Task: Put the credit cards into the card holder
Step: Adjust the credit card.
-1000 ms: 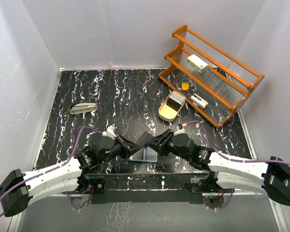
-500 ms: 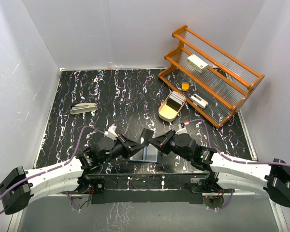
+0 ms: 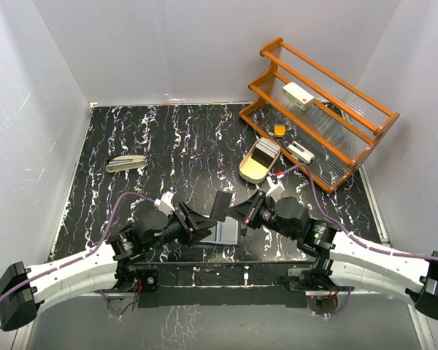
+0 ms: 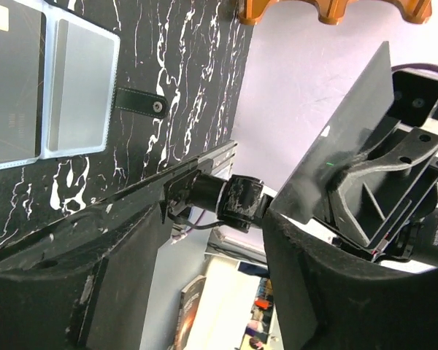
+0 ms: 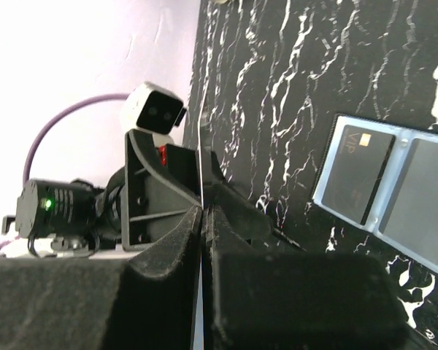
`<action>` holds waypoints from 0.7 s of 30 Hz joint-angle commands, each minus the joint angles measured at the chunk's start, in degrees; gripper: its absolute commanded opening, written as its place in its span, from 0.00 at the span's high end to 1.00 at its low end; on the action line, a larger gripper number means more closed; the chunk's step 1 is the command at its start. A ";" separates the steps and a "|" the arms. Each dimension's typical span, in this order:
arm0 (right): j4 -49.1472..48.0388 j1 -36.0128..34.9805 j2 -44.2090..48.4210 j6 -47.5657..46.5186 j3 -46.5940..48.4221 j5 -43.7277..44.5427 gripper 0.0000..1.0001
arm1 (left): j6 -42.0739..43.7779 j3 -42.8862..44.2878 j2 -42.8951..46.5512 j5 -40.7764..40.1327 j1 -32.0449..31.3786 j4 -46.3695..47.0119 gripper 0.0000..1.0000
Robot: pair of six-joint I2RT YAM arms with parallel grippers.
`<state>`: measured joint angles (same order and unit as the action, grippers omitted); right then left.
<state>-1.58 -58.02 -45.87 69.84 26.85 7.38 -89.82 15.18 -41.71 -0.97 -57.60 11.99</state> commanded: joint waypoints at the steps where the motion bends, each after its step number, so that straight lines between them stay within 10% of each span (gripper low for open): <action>1: -2.77 -0.33 2.17 -6.50 0.38 -10.93 1.00 | 6.06 2.60 2.95 -0.96 -0.23 -4.62 0.42; 21: 10.53 -0.34 6.41 -13.14 5.23 -9.60 1.00 | 18.84 1.56 9.34 7.20 -0.24 -3.48 0.36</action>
<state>5.91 -58.04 -39.75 60.16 28.80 -3.36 -75.48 15.77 -33.85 4.67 -57.63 10.37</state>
